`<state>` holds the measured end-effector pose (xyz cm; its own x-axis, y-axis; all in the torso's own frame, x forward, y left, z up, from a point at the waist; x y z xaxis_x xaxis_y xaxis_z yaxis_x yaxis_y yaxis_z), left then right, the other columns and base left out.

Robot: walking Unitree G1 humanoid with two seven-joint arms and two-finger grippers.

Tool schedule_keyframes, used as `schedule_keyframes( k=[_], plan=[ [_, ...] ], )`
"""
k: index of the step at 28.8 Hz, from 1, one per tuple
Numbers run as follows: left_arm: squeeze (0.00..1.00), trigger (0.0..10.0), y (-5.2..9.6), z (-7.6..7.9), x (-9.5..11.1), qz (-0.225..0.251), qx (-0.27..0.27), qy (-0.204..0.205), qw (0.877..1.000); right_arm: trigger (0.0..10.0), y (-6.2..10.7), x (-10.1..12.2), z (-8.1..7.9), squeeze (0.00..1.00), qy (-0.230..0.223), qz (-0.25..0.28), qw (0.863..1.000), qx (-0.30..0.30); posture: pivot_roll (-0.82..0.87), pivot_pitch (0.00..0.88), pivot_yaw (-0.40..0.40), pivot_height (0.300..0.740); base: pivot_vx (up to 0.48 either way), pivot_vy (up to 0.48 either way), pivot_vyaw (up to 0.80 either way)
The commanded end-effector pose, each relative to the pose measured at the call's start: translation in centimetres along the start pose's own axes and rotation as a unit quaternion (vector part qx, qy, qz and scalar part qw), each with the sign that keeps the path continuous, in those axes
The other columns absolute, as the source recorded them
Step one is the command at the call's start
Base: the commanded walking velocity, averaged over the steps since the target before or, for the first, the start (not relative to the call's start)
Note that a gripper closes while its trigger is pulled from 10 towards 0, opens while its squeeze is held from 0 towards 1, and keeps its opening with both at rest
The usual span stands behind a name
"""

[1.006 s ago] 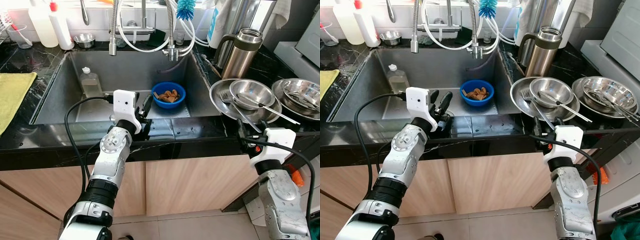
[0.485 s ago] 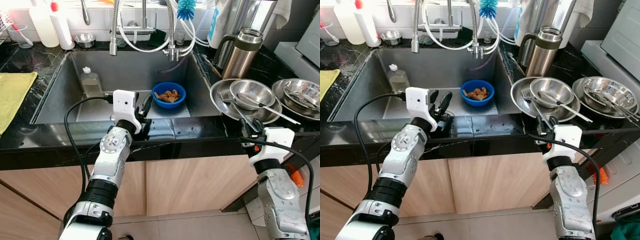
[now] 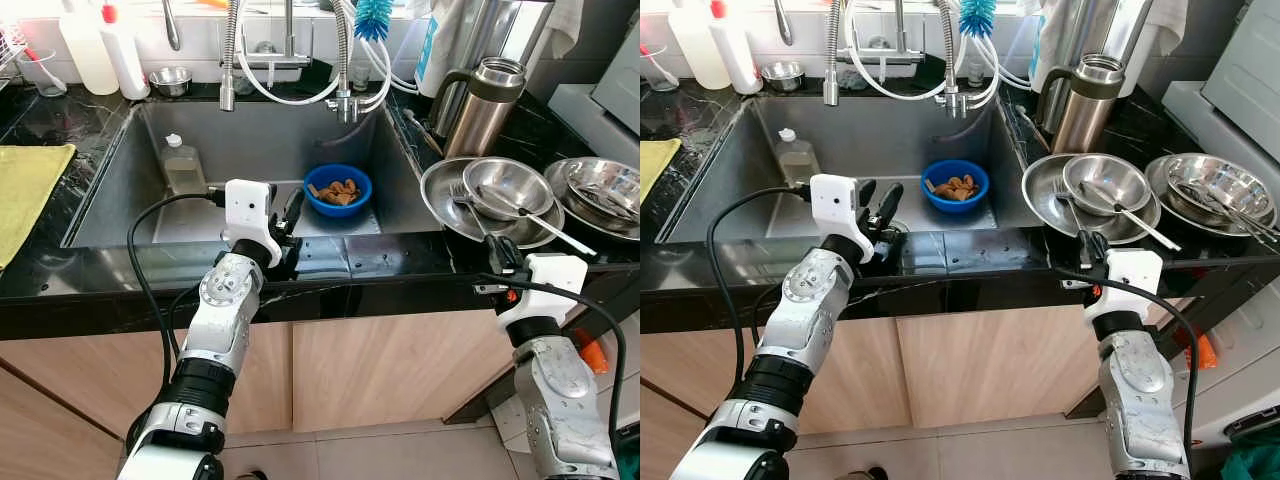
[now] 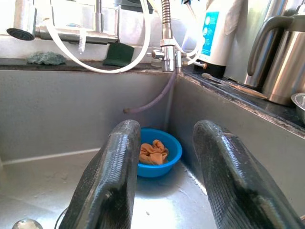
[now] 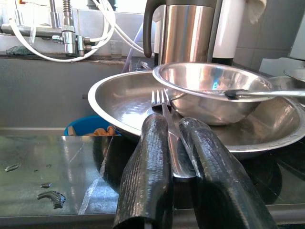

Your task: Kitchen organization

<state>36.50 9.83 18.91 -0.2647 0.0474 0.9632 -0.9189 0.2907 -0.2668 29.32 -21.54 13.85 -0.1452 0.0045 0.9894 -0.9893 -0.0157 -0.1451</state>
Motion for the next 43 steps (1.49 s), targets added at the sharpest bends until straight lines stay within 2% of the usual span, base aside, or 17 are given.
schedule_keyframes(
  k=[1,11,15,16,17,34,38,39,41,43],
  plan=[
    [0.0,10.0,-0.1,0.0,0.3,0.001,-0.001,-0.004,1.0,0.0,-0.3,0.3,-0.3,0.0,-0.002,0.005,1.0,0.007,0.11,0.107,-0.063,0.74,0.0,0.0,0.0],
    [0.0,10.0,-0.1,0.0,0.4,0.004,0.003,-0.007,1.0,0.0,-0.8,1.0,-0.8,0.0,-0.004,0.018,1.0,0.021,0.11,0.105,-0.066,0.74,0.0,0.0,0.0],
    [0.0,10.0,-0.1,0.0,0.4,0.004,0.004,-0.006,1.0,0.0,-1.0,1.7,-1.5,0.0,-0.009,0.032,0.999,0.04,0.11,0.105,-0.067,0.74,0.0,0.0,0.0],
    [0.0,10.0,-0.1,0.0,0.4,0.004,0.004,-0.006,1.0,1.2,-1.0,1.9,-1.6,0.0,-0.008,0.034,0.998,0.042,0.11,0.105,-0.068,0.74,0.0,0.0,0.0],
    [0.0,10.0,-0.1,0.0,0.4,0.004,0.004,-0.006,1.0,10.0,-1.1,2.1,-1.7,0.0,-0.008,0.037,0.998,0.043,0.11,0.105,-0.068,0.74,0.0,0.0,0.0],
    [0.0,10.0,-0.3,0.2,0.6,0.01,0.004,0.009,1.0,10.0,-1.5,4.6,-2.8,0.0,0.001,0.076,0.996,0.056,0.11,0.087,-0.07,0.74,0.0,0.0,0.0],
    [0.0,10.0,-0.6,0.5,0.5,-0.005,-0.002,0.042,0.999,10.0,-1.5,5.0,-3.6,0.0,-0.018,0.08,0.992,0.094,0.11,0.076,-0.071,0.74,0.0,0.0,0.0],
    [0.0,10.0,-0.9,0.5,0.6,-0.01,0.0,0.076,0.997,10.0,-1.5,5.1,-3.7,0.0,-0.019,0.08,0.991,0.104,0.11,0.076,-0.071,0.74,0.0,0.0,0.0],
    [0.0,10.0,-1.1,0.5,0.8,-0.011,0.0,0.098,0.995,10.0,-1.4,5.2,-3.6,0.0,-0.02,0.08,0.991,0.107,0.11,0.079,-0.072,0.74,0.0,0.0,0.0],
    [0.0,10.0,-1.7,0.4,1.4,-0.011,-0.002,0.15,0.989,10.0,-1.3,5.4,-3.7,0.0,-0.033,0.086,0.989,0.119,0.11,0.08,-0.072,0.74,0.0,0.0,0.0]
  ],
)
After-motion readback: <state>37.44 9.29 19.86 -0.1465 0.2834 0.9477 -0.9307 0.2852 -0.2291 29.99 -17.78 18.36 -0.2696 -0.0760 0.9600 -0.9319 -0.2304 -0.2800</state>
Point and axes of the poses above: a point about 5 cm out from each wrist's last joint towards the gripper, its own y axis pointing back from the gripper into the wrist, its own x axis along the axis of the wrist's last joint, z = x × y, the point moved 1 cm from there along -y, pointing out of the wrist towards the gripper, and after that the axes turned 4 degrees about -y, right-handed, at the moved point
